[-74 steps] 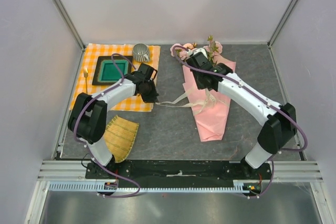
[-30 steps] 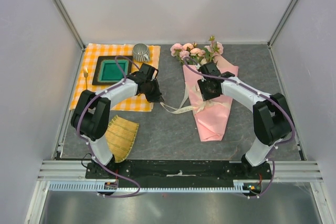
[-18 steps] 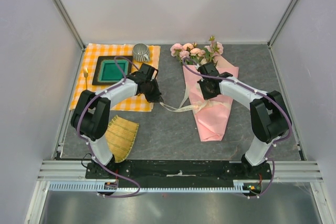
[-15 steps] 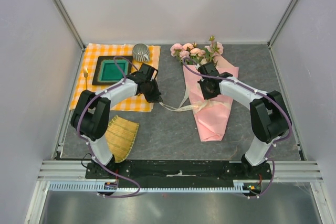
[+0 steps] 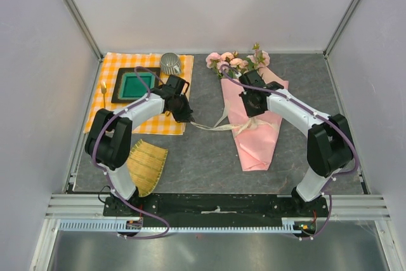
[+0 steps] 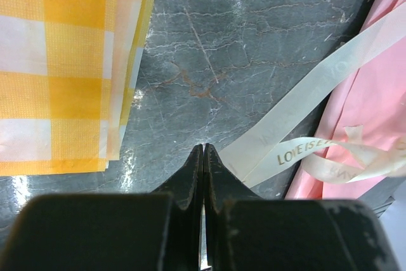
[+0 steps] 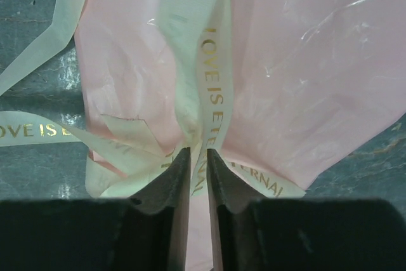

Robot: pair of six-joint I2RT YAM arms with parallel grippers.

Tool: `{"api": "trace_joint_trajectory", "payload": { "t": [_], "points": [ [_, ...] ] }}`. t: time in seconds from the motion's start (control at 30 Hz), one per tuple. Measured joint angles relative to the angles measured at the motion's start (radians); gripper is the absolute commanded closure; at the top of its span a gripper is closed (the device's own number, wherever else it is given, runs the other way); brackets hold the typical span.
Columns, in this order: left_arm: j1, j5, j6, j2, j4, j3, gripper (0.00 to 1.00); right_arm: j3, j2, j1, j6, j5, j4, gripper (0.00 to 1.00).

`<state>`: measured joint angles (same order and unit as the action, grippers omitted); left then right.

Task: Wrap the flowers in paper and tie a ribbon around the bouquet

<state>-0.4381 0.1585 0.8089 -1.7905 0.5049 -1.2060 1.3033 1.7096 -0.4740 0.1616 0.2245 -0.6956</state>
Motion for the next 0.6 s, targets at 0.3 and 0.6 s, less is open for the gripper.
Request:
{"api": "trace_joint_trajectory", "payload": {
  "t": [0.3, 0.6],
  "points": [
    [0.000, 0.002, 0.000, 0.000, 0.018, -0.016, 0.98, -0.026, -0.005, 0.000, 0.007, -0.051, -0.028, 0.74],
    [0.000, 0.001, 0.000, 0.000, 0.020, -0.016, 0.99, -0.094, -0.005, 0.000, 0.036, -0.029, -0.020, 0.63]
  ]
}}
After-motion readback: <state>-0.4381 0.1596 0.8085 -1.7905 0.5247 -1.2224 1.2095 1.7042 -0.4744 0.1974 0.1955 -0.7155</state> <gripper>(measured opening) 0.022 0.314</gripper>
